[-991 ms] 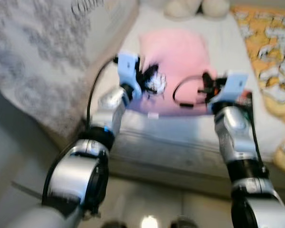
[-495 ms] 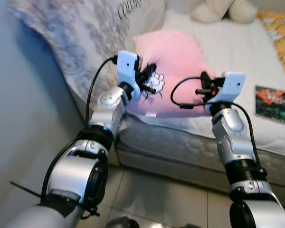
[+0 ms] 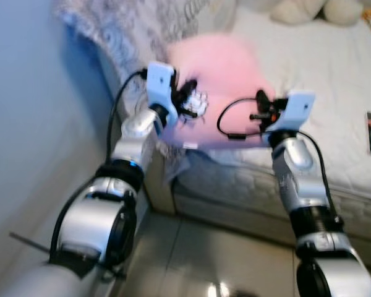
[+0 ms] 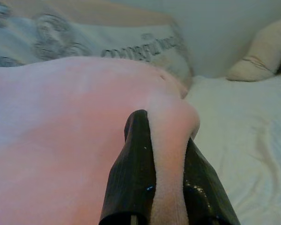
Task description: Clean up the room
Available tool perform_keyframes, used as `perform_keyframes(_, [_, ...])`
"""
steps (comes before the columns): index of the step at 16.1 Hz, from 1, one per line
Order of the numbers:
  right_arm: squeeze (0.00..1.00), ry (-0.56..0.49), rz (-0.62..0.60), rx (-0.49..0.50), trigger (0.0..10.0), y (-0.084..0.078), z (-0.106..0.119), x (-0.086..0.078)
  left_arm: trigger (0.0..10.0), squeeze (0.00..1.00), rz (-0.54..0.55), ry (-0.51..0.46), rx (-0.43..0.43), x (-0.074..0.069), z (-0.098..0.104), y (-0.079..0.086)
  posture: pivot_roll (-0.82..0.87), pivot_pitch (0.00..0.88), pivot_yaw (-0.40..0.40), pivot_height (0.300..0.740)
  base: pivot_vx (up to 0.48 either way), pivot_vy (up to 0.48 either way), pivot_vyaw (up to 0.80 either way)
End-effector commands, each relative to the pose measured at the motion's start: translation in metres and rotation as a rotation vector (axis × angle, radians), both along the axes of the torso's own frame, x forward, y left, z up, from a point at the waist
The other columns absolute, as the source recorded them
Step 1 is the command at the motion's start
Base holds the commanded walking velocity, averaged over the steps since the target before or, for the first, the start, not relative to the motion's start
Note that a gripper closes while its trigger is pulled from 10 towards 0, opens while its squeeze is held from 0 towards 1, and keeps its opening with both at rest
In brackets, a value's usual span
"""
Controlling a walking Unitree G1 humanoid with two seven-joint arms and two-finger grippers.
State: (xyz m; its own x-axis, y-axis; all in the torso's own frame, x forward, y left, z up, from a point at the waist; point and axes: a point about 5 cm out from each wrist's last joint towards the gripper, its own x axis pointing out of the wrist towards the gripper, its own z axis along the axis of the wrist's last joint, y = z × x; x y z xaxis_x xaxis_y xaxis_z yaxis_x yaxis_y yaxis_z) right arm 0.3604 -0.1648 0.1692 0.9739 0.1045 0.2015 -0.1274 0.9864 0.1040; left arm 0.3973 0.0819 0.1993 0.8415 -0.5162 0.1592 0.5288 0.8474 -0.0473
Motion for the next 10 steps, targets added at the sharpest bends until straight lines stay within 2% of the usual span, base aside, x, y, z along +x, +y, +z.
perform_keyframes(1, [0.00,-0.002,-0.140,0.013,10.0,-0.036,0.001,-0.003,10.0,0.00,0.079,-0.063,-0.040,0.005,0.016,0.017,-0.13,0.000,0.064,0.740,0.446,0.000,0.00])
perform_keyframes(6, [0.00,0.002,-0.157,0.015,10.0,-0.037,-0.001,-0.004,10.0,0.00,0.066,-0.063,-0.039,0.005,0.017,0.015,-0.14,0.000,0.070,0.740,0.450,0.000,-0.68])
perform_keyframes(9, [0.00,-0.005,-0.161,0.017,10.0,-0.037,0.000,-0.005,10.0,0.00,0.044,-0.064,-0.042,0.005,0.019,0.008,-0.14,0.000,0.075,0.740,0.450,0.000,0.00])
perform_keyframes(10, [0.00,0.008,-0.159,0.008,10.0,-0.037,-0.001,-0.005,10.0,0.00,0.031,-0.067,-0.040,0.004,0.020,0.004,-0.14,0.000,0.075,0.740,0.454,0.000,-0.70])
